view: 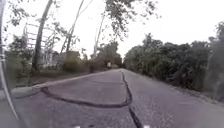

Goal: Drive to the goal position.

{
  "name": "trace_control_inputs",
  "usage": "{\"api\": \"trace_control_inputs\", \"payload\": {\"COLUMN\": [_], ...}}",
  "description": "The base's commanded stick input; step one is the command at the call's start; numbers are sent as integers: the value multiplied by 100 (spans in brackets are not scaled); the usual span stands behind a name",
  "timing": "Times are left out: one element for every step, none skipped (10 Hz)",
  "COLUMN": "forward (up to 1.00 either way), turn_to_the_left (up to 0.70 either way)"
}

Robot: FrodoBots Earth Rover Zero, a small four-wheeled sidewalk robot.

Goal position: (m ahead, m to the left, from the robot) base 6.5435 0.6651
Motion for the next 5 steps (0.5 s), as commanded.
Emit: {"api": "trace_control_inputs", "payload": {"forward": [70,70,70,70,70], "turn_to_the_left": [0,0,0,0,0]}}
